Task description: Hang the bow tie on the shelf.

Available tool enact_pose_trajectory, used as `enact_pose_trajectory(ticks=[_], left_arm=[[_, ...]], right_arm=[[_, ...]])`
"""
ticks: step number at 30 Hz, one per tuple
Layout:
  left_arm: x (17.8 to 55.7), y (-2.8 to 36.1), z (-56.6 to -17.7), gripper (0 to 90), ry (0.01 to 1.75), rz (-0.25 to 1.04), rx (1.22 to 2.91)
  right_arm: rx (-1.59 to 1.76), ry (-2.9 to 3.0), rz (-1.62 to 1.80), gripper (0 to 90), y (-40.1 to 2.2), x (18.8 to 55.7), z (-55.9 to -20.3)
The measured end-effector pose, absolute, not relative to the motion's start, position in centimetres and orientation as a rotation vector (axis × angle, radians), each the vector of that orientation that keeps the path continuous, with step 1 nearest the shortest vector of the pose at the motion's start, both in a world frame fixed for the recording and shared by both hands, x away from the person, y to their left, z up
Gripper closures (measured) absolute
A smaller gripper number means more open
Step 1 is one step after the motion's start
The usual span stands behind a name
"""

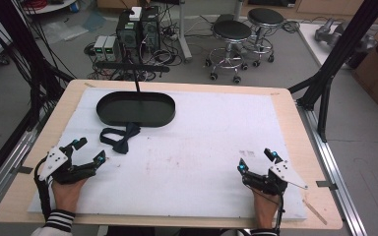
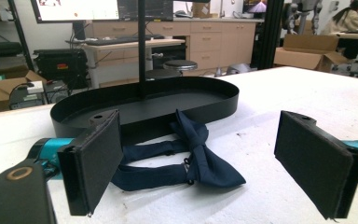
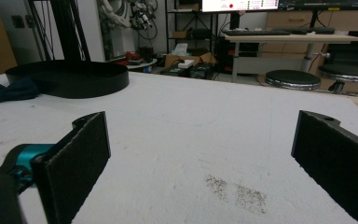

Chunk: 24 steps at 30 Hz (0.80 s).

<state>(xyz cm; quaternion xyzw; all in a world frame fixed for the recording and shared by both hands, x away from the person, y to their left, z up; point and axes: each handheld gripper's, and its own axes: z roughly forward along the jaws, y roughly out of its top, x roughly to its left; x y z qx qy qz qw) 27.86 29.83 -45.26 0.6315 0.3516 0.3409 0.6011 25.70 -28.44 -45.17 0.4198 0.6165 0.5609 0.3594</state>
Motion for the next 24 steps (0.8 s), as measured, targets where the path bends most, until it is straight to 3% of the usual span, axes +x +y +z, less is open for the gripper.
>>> enact_pose_trajectory(ticks=[24], left_arm=[[28.04, 29.99, -45.22, 15.7, 0.834, 0.767, 1.454]], right_arm=[[1.082, 1.589, 1.432, 3.3, -28.27, 25.68, -45.17]])
